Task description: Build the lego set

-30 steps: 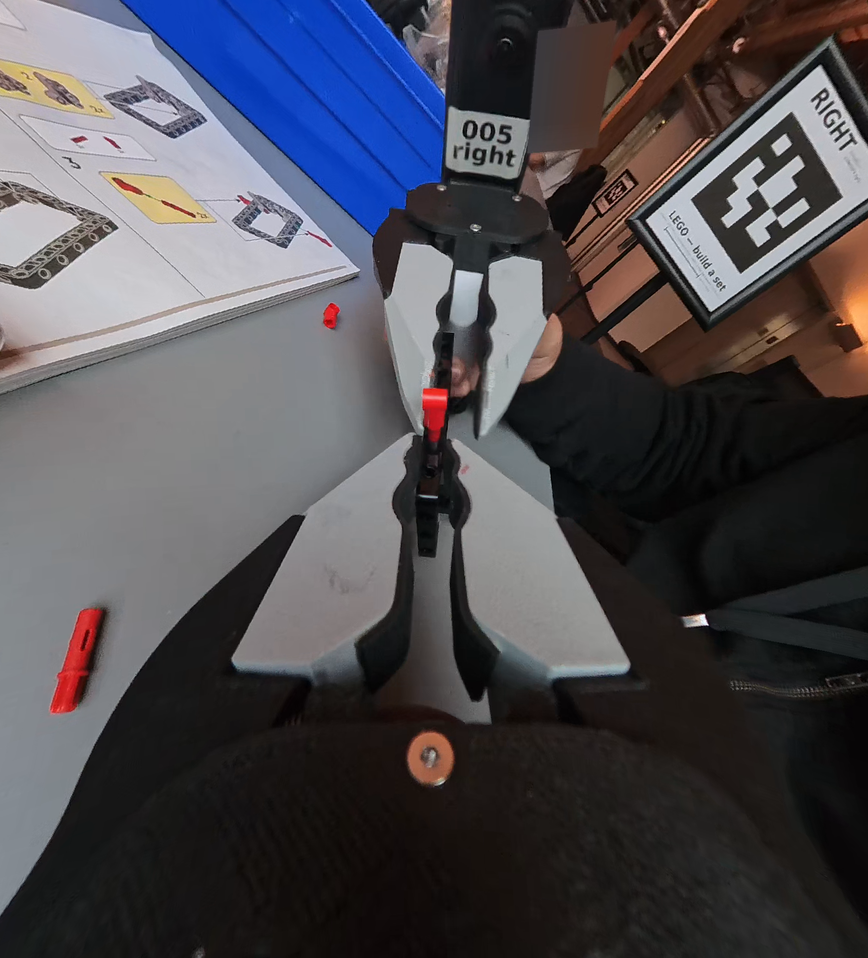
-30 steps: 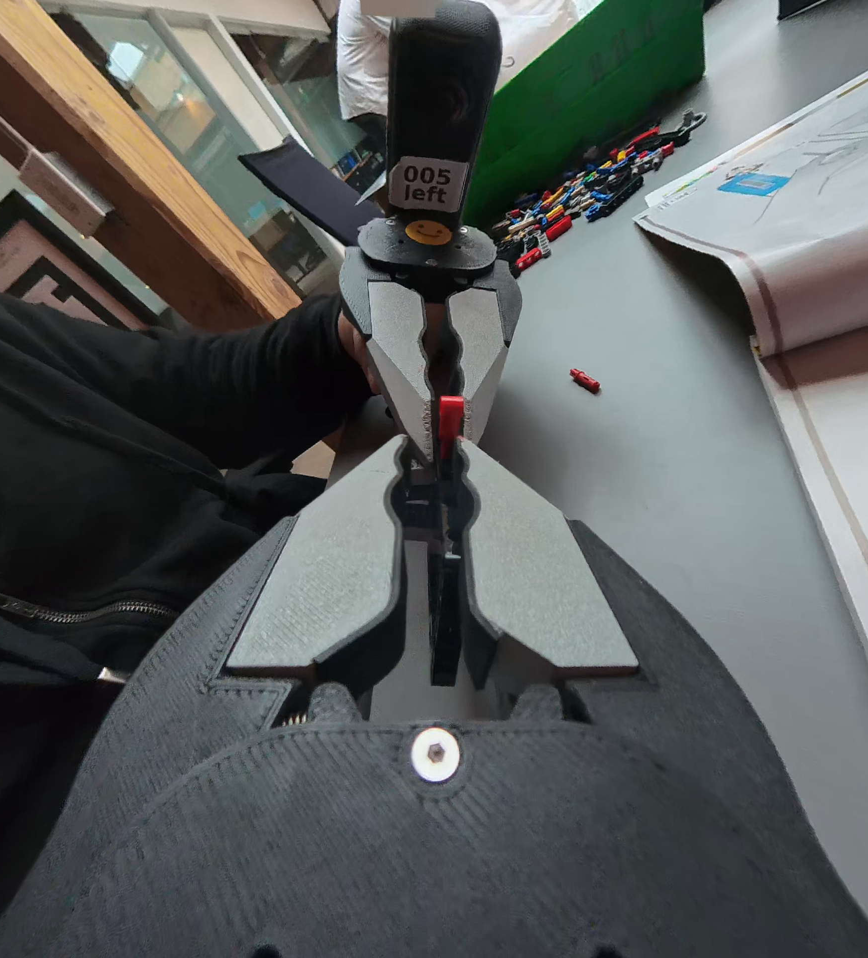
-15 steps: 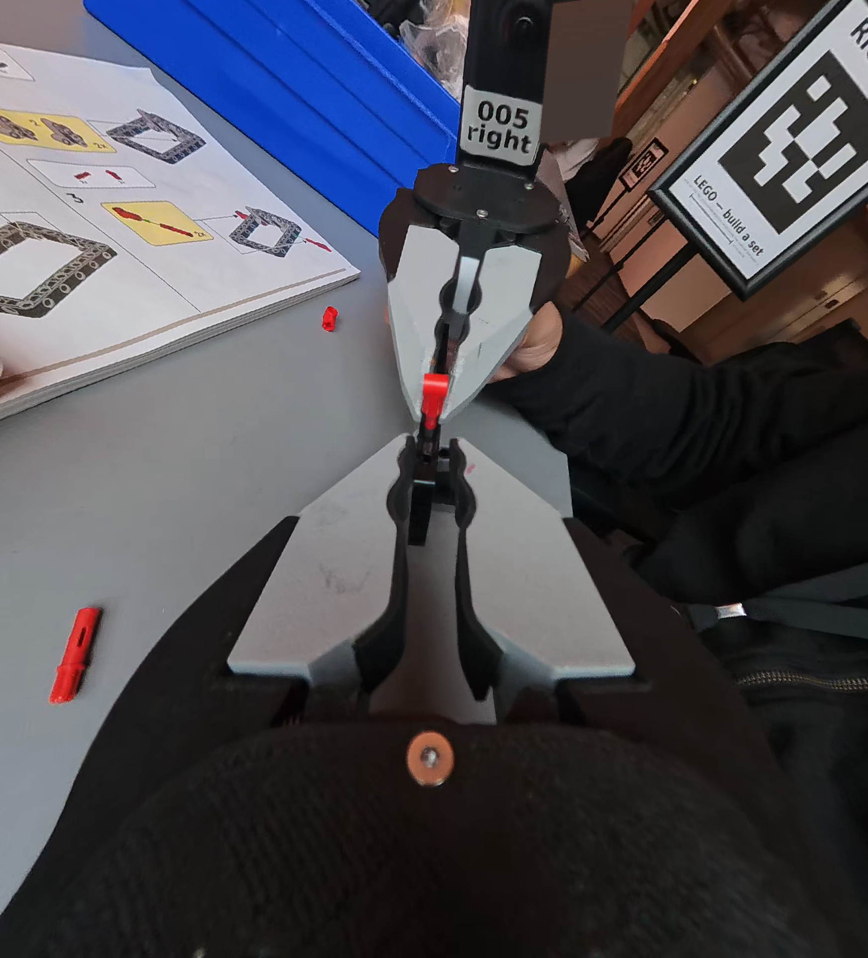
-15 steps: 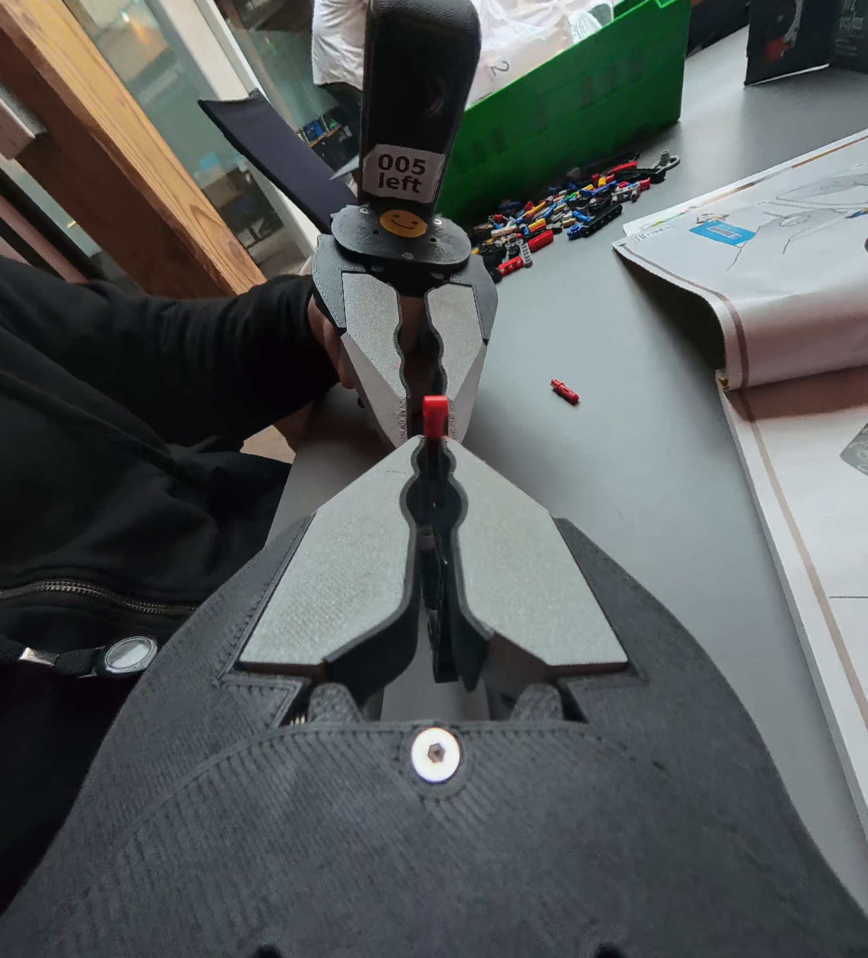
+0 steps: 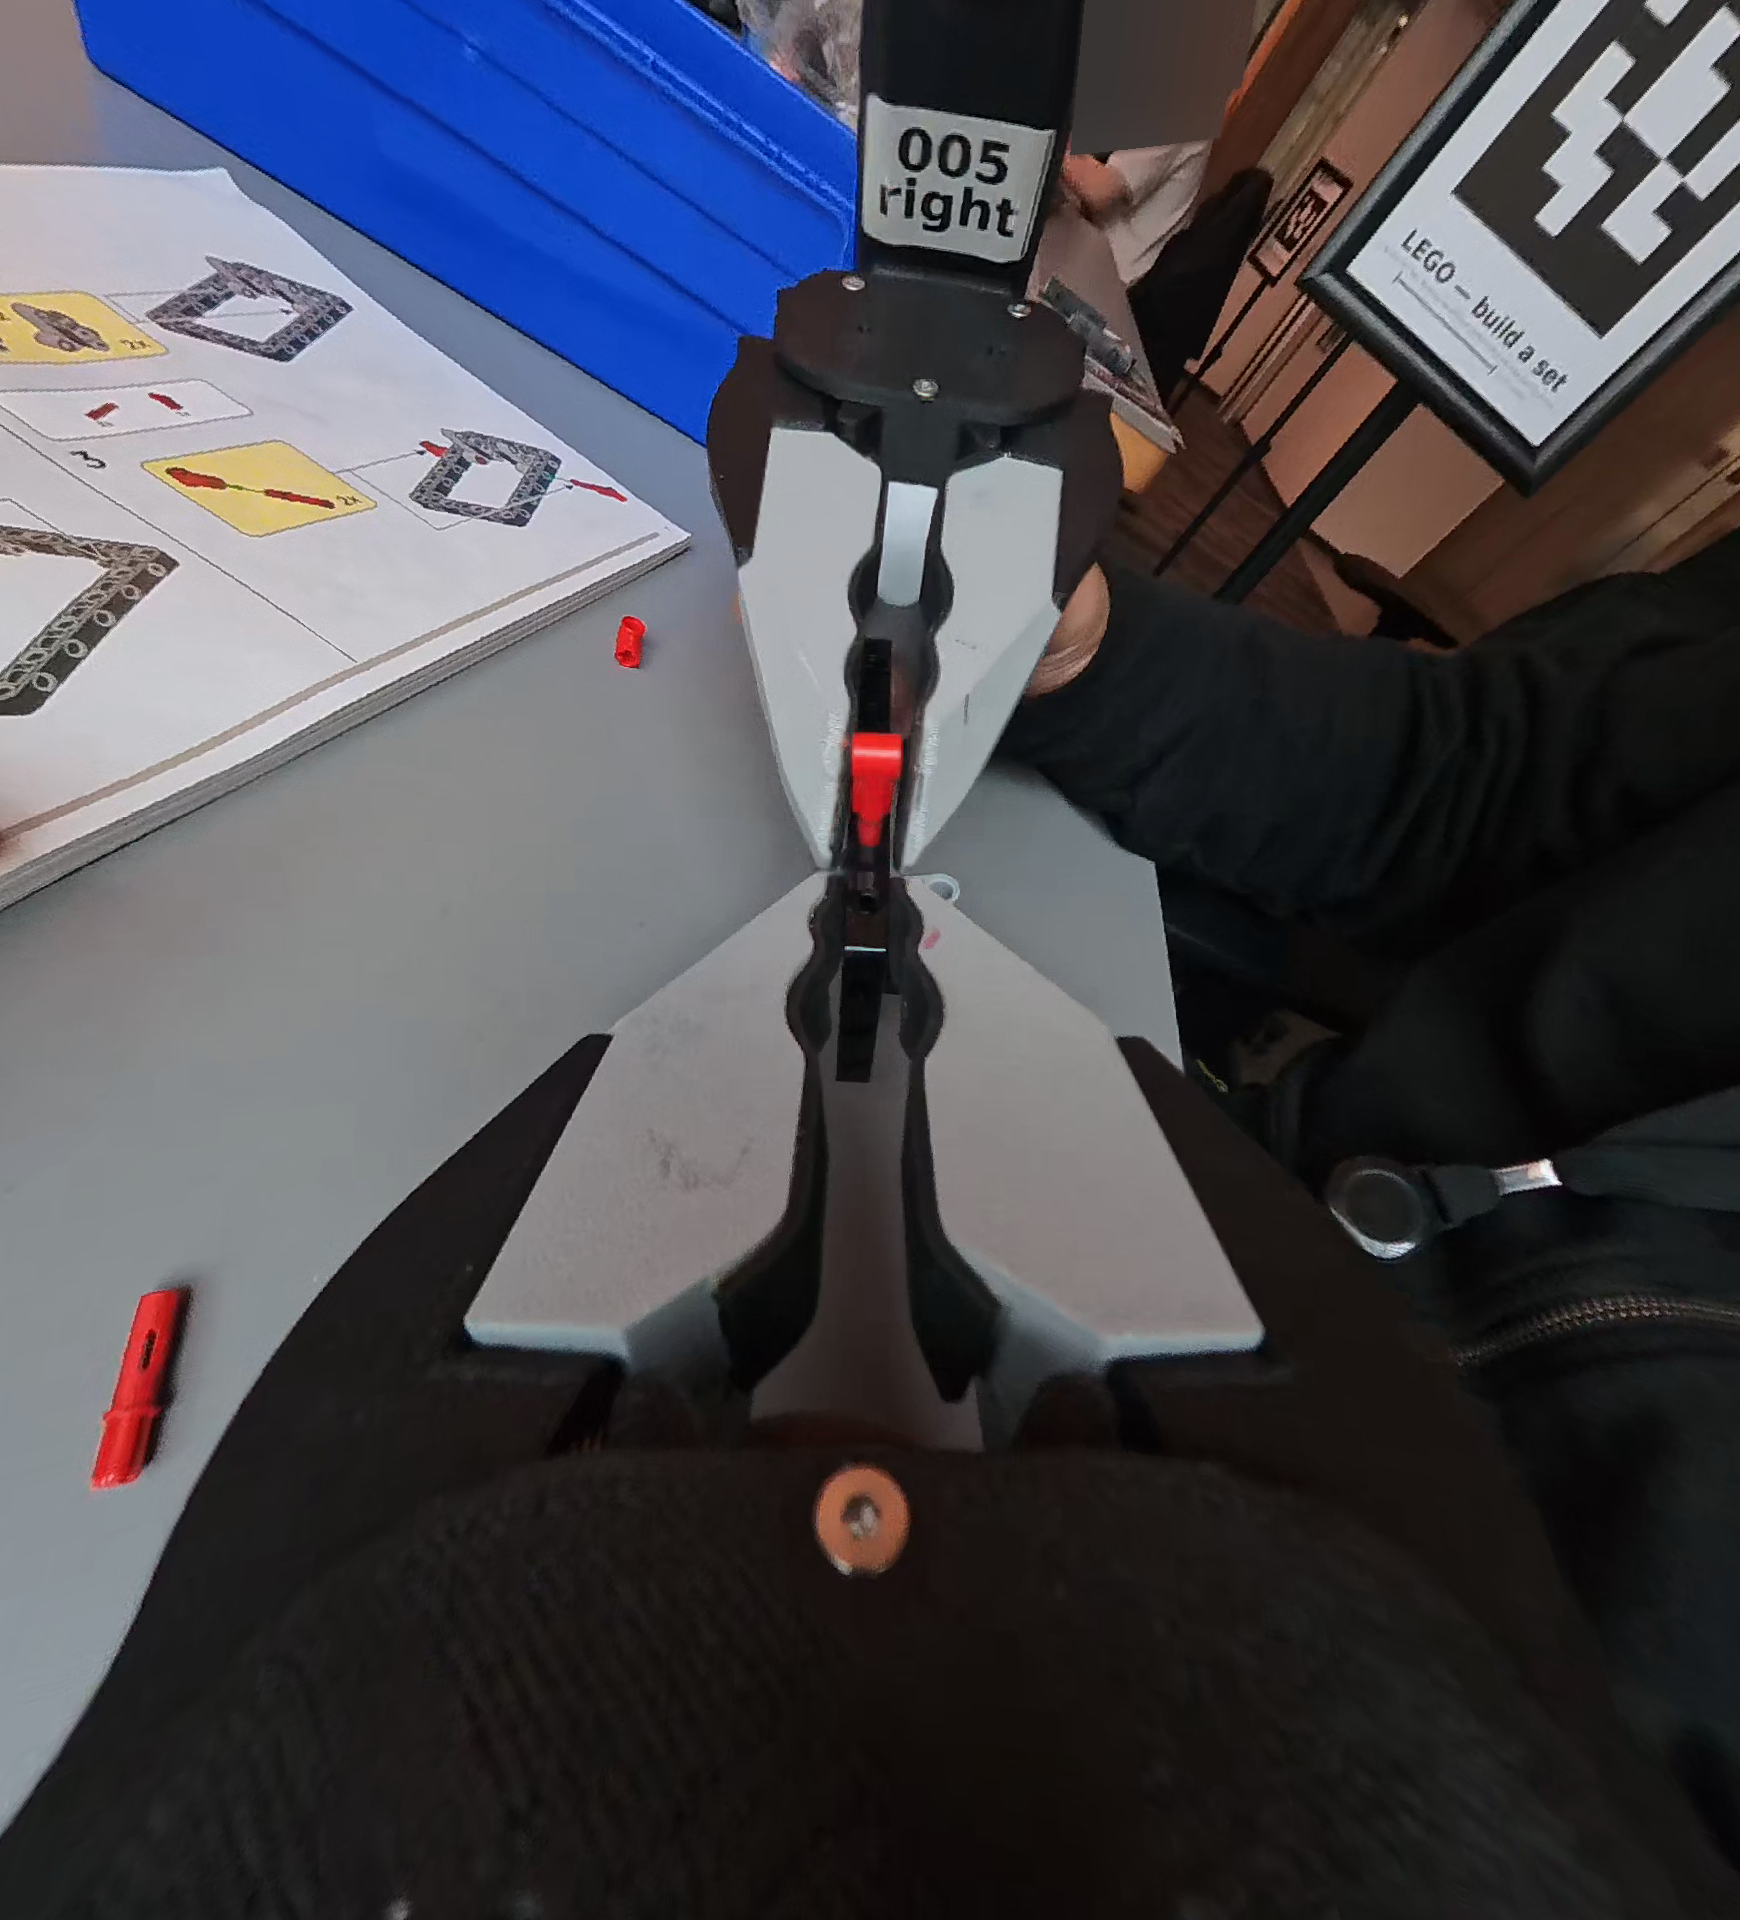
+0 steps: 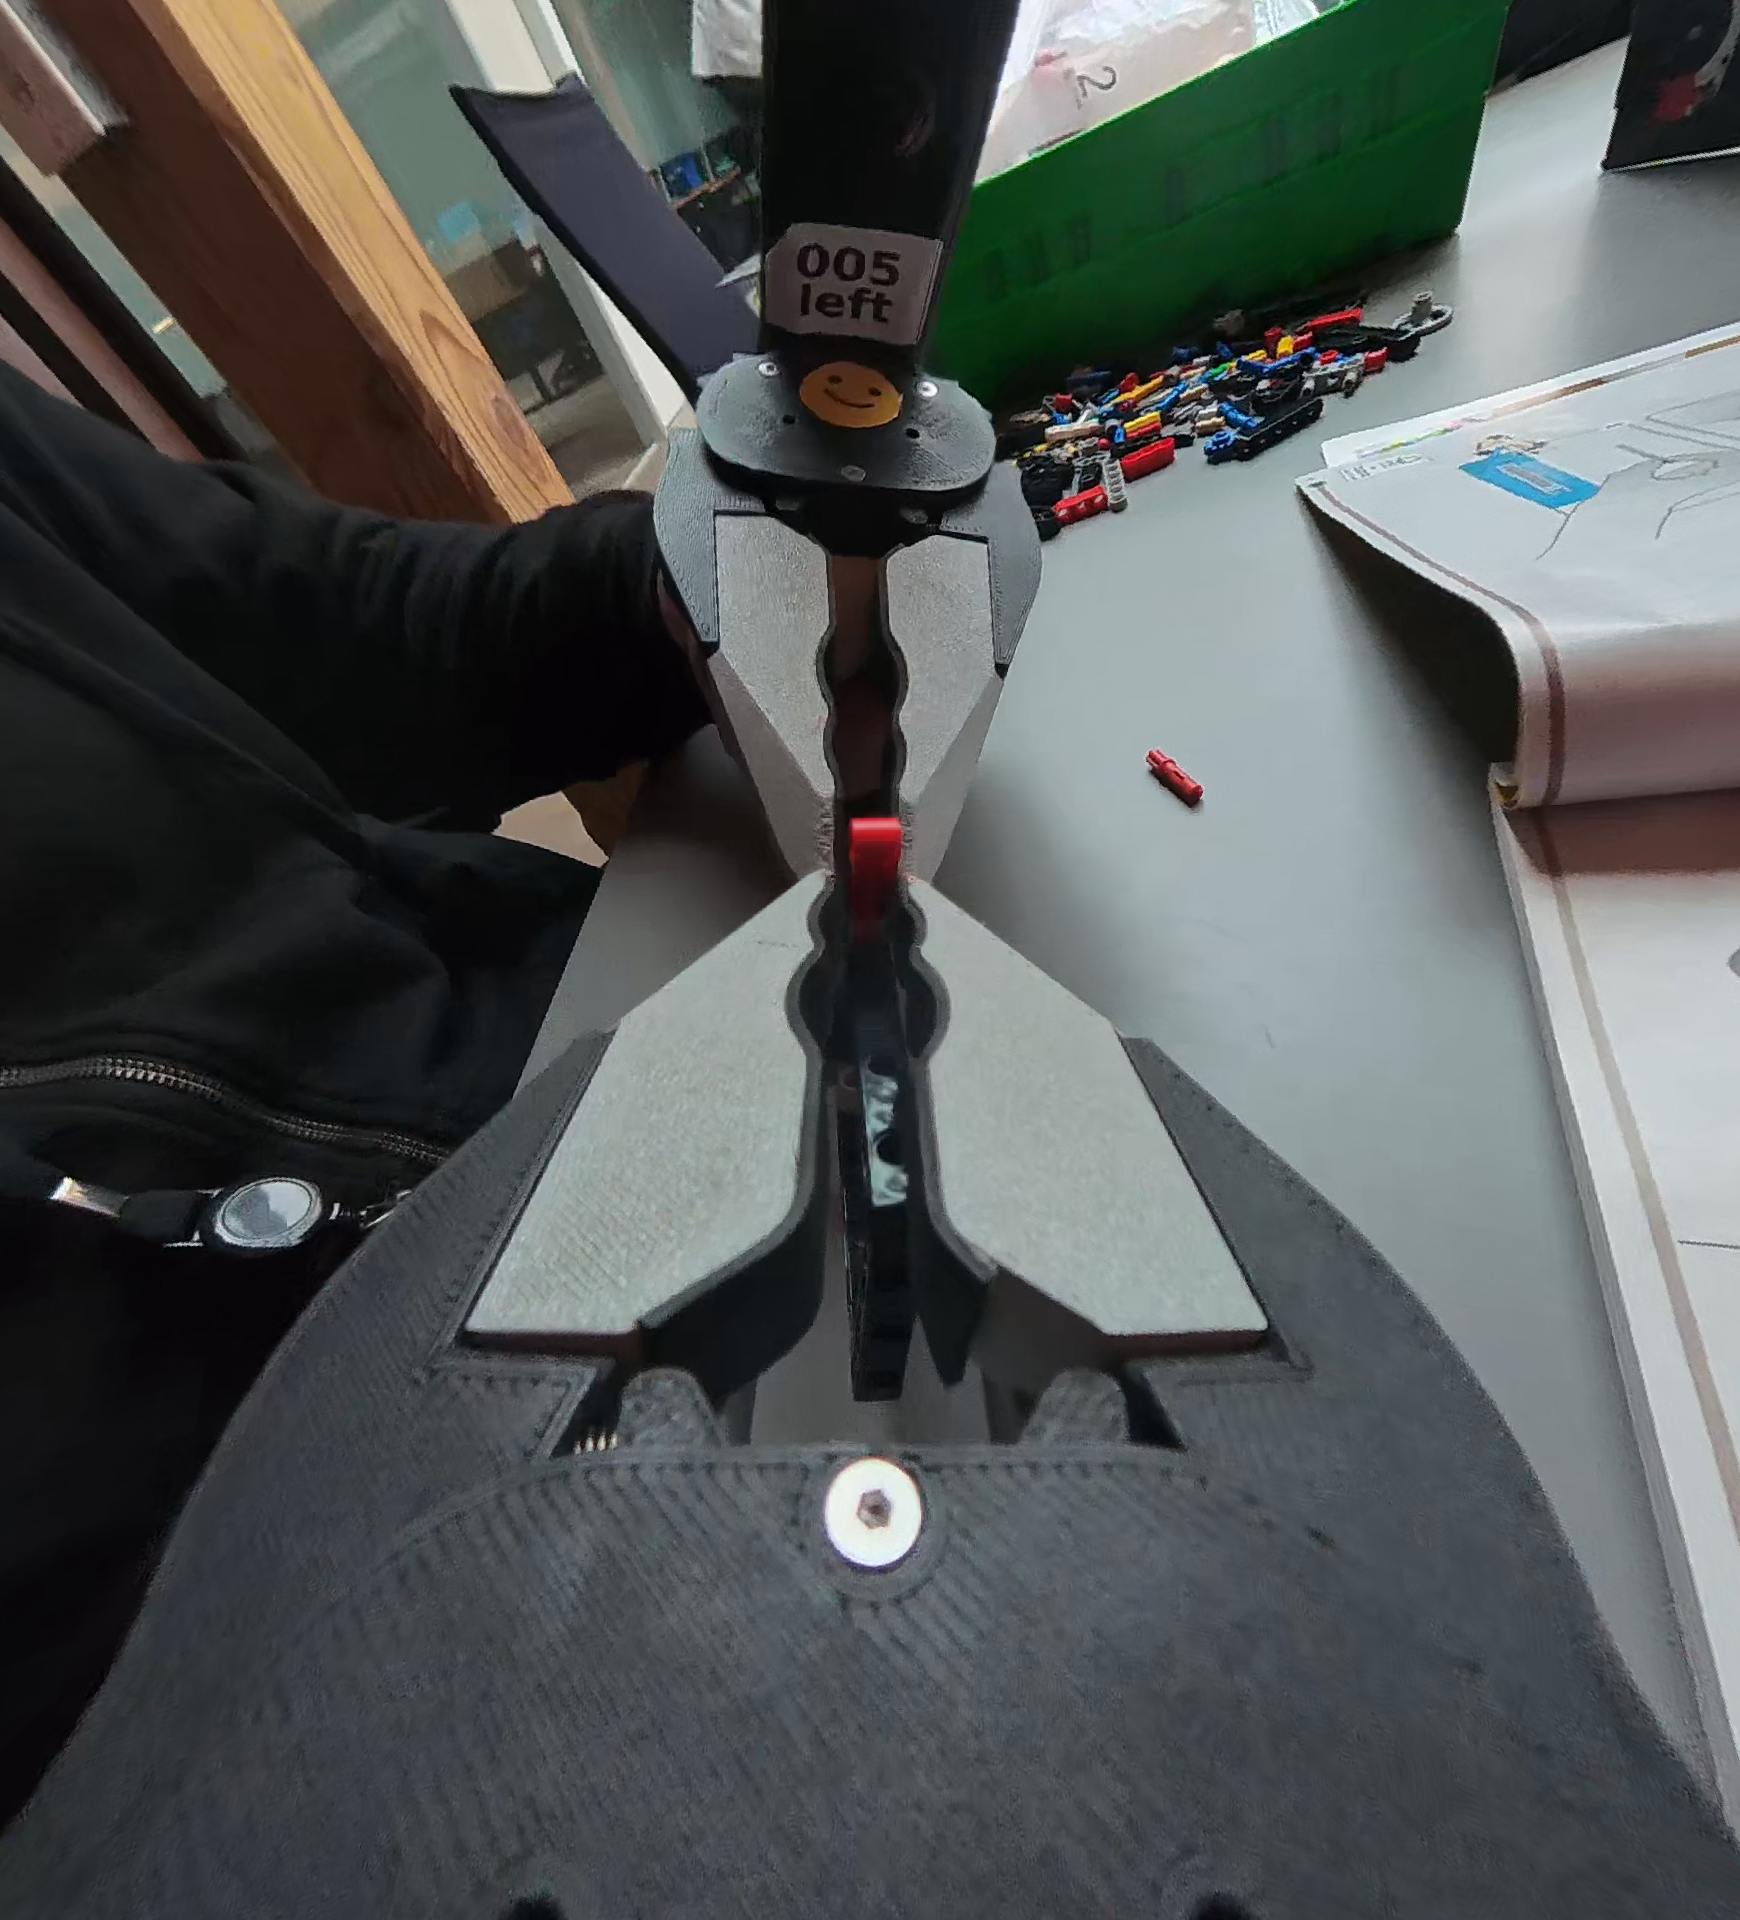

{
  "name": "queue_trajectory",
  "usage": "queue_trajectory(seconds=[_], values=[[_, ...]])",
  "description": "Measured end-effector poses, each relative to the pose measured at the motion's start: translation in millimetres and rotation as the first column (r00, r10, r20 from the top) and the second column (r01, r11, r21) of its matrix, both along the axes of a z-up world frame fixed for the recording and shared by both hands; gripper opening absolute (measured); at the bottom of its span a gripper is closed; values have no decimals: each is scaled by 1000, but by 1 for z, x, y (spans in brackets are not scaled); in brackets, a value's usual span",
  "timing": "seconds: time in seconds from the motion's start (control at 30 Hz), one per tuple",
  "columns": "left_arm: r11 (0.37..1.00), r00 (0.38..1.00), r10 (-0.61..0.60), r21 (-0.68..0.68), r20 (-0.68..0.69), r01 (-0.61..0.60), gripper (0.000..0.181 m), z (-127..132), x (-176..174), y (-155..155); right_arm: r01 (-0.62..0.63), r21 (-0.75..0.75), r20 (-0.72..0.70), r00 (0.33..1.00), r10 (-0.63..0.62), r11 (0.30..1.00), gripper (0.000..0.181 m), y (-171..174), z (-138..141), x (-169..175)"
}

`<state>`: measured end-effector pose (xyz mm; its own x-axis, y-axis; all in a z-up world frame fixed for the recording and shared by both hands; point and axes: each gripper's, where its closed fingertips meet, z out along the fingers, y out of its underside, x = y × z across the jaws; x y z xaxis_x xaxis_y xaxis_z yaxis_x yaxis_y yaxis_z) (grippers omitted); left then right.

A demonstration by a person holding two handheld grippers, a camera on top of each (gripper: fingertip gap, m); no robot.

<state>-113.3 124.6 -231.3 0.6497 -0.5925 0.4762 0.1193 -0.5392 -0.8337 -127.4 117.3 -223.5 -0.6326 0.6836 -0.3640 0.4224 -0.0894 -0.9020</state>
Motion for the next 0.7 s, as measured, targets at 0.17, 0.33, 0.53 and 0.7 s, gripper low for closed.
queue_trajectory(seconds=[0.17,0.33,0.53,0.7], values=[[1000,1000,10,18,-1,-10,6,2,-4,2,7,-12,-5,1000,-7,1000,4,3,2,-2],[998,998,43,34,47,-44,7,7,-7,8,32,-89,-8,999,-33,996,4,6,8,-8],[996,993,88,15,84,-89,7,7,-13,13,91,-101,10,996,-91,991,2,13,7,-15],[994,978,113,-24,173,-110,7,9,-18,15,126,-145,24,992,-124,981,2,16,8,-21]])
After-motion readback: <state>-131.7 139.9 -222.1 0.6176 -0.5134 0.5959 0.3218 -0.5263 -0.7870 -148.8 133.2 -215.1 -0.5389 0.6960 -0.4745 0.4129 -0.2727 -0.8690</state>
